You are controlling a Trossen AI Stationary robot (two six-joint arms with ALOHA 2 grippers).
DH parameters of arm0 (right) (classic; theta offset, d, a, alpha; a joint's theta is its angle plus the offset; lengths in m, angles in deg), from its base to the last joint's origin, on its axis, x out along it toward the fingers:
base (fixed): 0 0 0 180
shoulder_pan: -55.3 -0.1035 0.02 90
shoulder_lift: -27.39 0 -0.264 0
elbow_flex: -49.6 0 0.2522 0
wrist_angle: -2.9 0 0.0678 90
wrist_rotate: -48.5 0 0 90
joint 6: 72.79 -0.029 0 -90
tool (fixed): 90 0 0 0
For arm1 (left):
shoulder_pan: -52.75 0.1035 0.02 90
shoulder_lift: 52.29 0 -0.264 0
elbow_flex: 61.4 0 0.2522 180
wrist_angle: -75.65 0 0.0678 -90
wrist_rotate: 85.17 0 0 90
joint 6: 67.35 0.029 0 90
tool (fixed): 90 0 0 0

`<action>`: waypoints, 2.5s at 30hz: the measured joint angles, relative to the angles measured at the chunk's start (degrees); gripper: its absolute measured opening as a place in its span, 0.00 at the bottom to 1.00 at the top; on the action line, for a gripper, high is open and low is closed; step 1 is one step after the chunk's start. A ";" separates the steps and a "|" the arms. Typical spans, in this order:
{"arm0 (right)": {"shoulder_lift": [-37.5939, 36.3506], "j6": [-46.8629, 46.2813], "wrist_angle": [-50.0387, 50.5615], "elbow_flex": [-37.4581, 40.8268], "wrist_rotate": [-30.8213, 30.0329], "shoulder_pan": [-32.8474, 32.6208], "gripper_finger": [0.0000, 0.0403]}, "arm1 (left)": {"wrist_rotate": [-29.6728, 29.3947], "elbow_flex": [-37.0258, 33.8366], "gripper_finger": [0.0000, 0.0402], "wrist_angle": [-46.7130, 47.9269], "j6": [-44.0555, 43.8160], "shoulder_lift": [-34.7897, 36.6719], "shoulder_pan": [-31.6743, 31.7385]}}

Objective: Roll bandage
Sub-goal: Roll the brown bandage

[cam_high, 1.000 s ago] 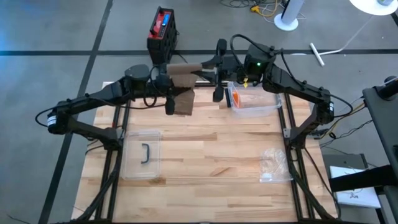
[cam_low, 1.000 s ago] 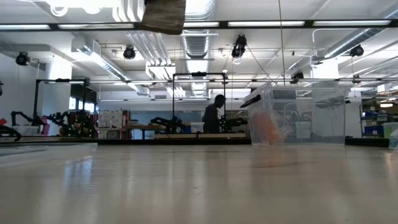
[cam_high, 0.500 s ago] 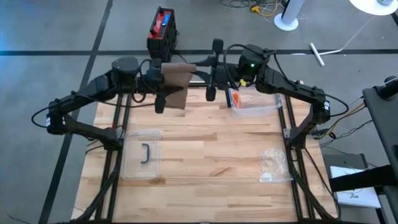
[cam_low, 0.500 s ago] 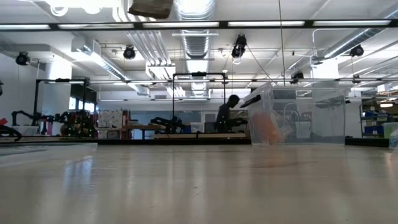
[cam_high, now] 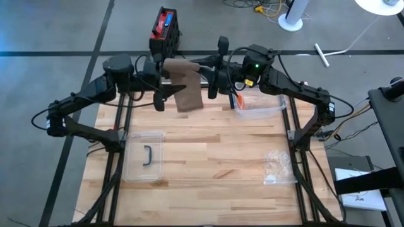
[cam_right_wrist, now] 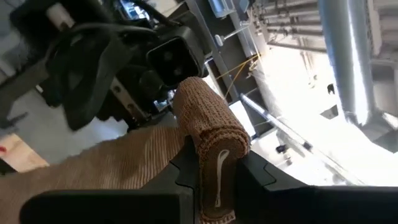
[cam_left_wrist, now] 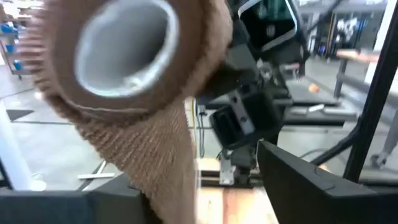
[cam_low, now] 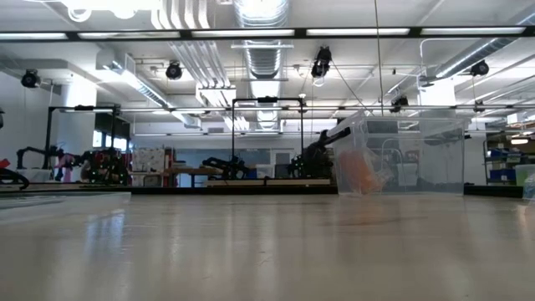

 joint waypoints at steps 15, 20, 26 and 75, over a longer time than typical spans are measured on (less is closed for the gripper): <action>0.25 5.17 0.30 -0.22 5.66 -0.13 0.12 | 1.29 2.65 0.60 10.47 -3.45 4.63 0.17; 0.20 5.13 0.80 -0.22 10.08 -0.13 0.12 | 0.38 4.73 0.59 14.14 -2.59 5.19 0.17; 0.00 9.02 1.72 -0.22 14.94 -0.13 0.12 | 8.10 7.60 0.62 21.68 -0.62 5.24 0.18; 1.12 59.08 9.29 -0.24 18.29 -0.15 0.11 | 8.26 10.58 0.71 19.35 -18.60 0.14 0.17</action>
